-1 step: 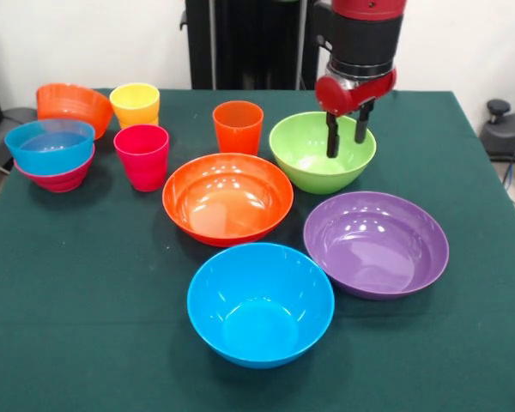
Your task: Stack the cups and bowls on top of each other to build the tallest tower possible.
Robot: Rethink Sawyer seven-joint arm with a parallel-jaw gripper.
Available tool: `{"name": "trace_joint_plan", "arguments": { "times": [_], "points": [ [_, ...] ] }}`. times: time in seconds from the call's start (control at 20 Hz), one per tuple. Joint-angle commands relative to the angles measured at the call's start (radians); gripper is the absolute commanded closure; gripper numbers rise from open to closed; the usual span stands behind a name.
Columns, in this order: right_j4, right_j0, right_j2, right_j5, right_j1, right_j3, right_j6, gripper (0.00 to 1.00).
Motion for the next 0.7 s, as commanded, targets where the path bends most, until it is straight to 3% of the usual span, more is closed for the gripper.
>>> {"name": "trace_joint_plan", "arguments": {
  "times": [0.05, 0.25, 0.55, 0.7],
  "points": [
    [0.014, 0.038, -0.135, -0.056, 0.007, 0.061, 0.224, 0.00],
    [0.028, 0.079, -0.200, -0.098, 0.028, 0.034, 0.337, 0.00],
    [0.071, 0.121, -0.292, -0.162, -0.002, 0.017, 0.475, 0.00],
    [0.087, 0.121, -0.294, -0.160, 0.004, -0.002, 0.469, 0.00]
  ]
}}
